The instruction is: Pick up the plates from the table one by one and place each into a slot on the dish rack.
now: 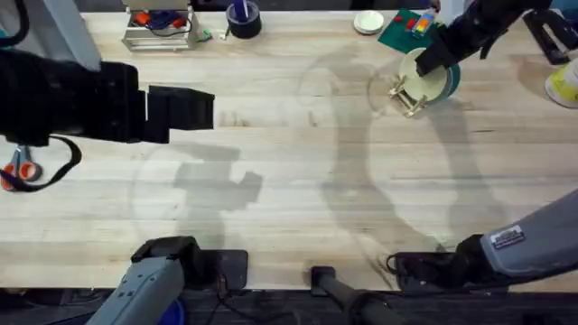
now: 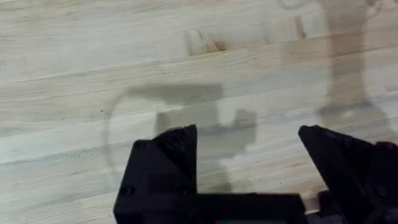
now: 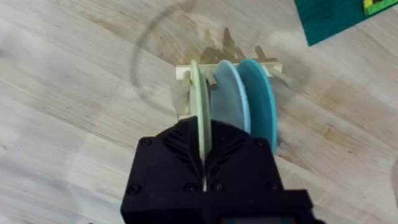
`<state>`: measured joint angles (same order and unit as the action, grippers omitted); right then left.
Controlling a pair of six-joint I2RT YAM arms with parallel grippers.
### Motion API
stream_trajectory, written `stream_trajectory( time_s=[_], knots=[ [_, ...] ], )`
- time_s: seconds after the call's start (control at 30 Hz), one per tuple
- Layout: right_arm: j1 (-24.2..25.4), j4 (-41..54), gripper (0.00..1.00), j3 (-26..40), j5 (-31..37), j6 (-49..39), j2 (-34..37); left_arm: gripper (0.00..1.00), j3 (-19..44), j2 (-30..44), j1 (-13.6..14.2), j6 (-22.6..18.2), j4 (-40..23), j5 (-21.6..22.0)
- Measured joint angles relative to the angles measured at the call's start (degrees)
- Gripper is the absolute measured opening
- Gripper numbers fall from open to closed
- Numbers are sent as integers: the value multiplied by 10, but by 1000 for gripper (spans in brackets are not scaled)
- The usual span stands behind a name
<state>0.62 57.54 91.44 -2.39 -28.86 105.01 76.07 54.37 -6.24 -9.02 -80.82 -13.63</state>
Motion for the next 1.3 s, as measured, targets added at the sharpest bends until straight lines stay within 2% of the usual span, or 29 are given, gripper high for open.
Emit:
stream_trajectory(
  time_s=[0.03, 0.17, 0.23, 0.8, 0.93, 1.07, 1.3],
  knots=[
    [0, 0, 40, 0, 0, 0, 0, 995, 0, 0, 0, 0, 0, 0],
    [0, 9, 194, 0, -2, 0, 7, 995, 0, 0, 0, 0, 0, 0],
    [0, 8, 230, 0, -2, 0, 15, 995, 0, 0, 0, 0, 0, 0],
    [0, 10, 236, 0, -2, 0, 20, 995, 0, 0, 0, 0, 0, 0],
    [0, 34, 234, 6, -2, 0, 20, 995, 0, 0, 0, 0, 0, 0],
    [0, 83, 232, 54, -2, 1, 20, 995, 0, 0, 0, 0, 0, 0],
    [0, 188, 213, 181, 18, 0, 14, 995, 0, 0, 0, 0, 0, 0]
  ],
)
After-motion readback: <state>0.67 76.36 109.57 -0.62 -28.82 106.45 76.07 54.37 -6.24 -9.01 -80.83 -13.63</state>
